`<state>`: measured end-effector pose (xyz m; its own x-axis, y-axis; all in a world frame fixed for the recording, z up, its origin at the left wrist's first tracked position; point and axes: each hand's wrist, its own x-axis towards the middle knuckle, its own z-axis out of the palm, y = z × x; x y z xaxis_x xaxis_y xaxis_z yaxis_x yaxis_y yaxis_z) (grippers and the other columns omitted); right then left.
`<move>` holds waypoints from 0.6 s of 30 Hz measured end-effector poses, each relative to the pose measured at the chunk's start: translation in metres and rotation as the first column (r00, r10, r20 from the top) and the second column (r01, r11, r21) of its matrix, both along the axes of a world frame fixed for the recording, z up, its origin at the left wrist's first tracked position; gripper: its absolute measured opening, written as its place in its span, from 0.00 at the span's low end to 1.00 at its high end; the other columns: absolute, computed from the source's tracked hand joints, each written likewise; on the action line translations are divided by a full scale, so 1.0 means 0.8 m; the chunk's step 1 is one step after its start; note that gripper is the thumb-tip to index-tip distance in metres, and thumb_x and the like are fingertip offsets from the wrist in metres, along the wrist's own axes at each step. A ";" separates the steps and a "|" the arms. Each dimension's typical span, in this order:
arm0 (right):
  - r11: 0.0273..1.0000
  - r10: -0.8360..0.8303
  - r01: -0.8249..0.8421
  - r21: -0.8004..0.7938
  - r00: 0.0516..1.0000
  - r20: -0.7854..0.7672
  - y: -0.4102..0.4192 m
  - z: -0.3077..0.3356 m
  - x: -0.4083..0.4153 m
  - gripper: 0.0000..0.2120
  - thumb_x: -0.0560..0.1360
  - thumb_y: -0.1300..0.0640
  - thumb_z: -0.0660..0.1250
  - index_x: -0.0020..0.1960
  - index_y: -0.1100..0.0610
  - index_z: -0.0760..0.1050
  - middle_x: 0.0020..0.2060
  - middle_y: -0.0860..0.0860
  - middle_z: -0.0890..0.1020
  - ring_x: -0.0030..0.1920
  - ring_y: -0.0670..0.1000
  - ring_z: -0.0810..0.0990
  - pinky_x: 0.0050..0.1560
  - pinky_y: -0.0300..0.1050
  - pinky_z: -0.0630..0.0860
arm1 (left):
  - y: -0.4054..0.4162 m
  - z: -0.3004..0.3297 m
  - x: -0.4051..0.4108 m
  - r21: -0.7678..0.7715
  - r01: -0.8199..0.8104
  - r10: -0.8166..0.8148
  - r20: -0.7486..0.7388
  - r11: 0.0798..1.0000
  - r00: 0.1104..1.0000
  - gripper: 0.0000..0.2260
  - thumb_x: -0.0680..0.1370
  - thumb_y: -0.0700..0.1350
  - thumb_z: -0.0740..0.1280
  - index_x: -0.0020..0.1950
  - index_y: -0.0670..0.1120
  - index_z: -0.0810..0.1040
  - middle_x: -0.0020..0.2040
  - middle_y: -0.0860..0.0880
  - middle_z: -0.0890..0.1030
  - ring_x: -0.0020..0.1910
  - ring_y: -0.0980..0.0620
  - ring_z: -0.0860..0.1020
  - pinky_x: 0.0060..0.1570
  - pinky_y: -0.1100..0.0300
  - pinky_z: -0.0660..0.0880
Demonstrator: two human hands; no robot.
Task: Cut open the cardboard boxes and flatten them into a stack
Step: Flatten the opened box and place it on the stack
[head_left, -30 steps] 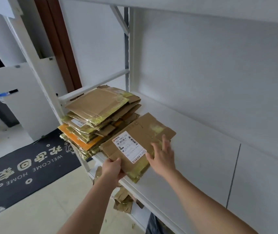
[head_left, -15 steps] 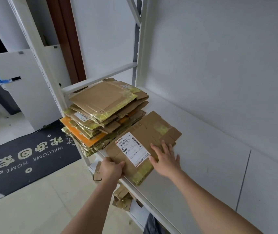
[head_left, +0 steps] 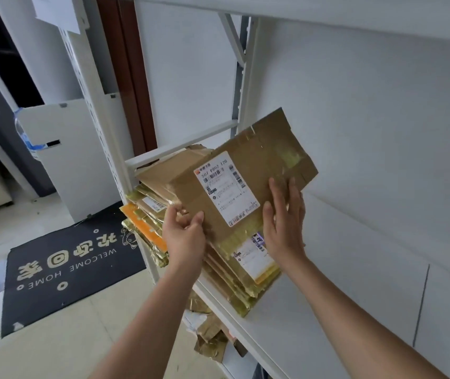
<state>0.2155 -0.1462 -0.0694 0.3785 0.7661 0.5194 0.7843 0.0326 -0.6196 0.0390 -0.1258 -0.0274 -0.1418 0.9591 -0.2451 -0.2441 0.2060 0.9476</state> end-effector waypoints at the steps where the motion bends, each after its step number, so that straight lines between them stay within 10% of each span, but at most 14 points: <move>1: 0.999 0.030 -0.030 -0.028 1.000 -0.004 0.023 0.013 -0.009 0.22 0.84 0.47 0.50 0.78 0.43 0.58 0.80 0.52 0.49 0.79 0.52 0.45 0.77 0.61 0.53 | 0.022 0.009 -0.009 -0.005 -0.037 0.037 0.021 0.999 0.999 0.10 0.79 0.37 0.68 0.57 0.49 0.74 0.42 0.50 0.77 0.37 0.51 0.78 0.38 0.57 0.78; 5: 0.943 0.174 -0.140 -0.302 0.981 0.090 0.114 0.046 -0.045 0.22 0.84 0.44 0.47 0.77 0.42 0.59 0.80 0.52 0.53 0.78 0.62 0.49 0.75 0.65 0.53 | 0.112 0.023 -0.048 -0.068 -0.134 0.133 -0.028 0.989 0.991 0.16 0.77 0.36 0.70 0.64 0.44 0.73 0.50 0.45 0.80 0.50 0.46 0.82 0.53 0.48 0.81; 9: 0.714 0.310 -0.150 -0.684 0.943 0.117 0.160 0.025 -0.069 0.22 0.84 0.42 0.42 0.78 0.38 0.54 0.80 0.45 0.49 0.78 0.63 0.44 0.75 0.69 0.39 | 0.155 -0.022 -0.078 -0.228 -0.149 0.095 -0.230 0.962 0.969 0.06 0.74 0.34 0.73 0.43 0.40 0.77 0.43 0.41 0.81 0.43 0.41 0.84 0.47 0.48 0.83; 12: 0.739 0.266 -0.008 -0.673 0.922 0.281 0.170 0.011 -0.080 0.20 0.83 0.43 0.47 0.73 0.43 0.65 0.76 0.49 0.60 0.76 0.66 0.50 0.73 0.72 0.39 | 0.168 -0.058 -0.088 -0.236 -0.146 0.067 -0.311 0.961 0.948 0.08 0.73 0.36 0.75 0.39 0.41 0.76 0.45 0.39 0.82 0.41 0.41 0.84 0.46 0.47 0.83; 18: 0.794 0.227 0.150 -0.589 0.826 0.516 0.201 0.011 -0.068 0.23 0.77 0.34 0.57 0.64 0.47 0.69 0.74 0.54 0.59 0.75 0.62 0.53 0.75 0.68 0.47 | 0.167 -0.070 -0.084 0.048 -0.036 0.060 -0.696 0.998 0.715 0.30 0.75 0.40 0.73 0.74 0.46 0.63 0.67 0.44 0.69 0.65 0.44 0.71 0.65 0.46 0.72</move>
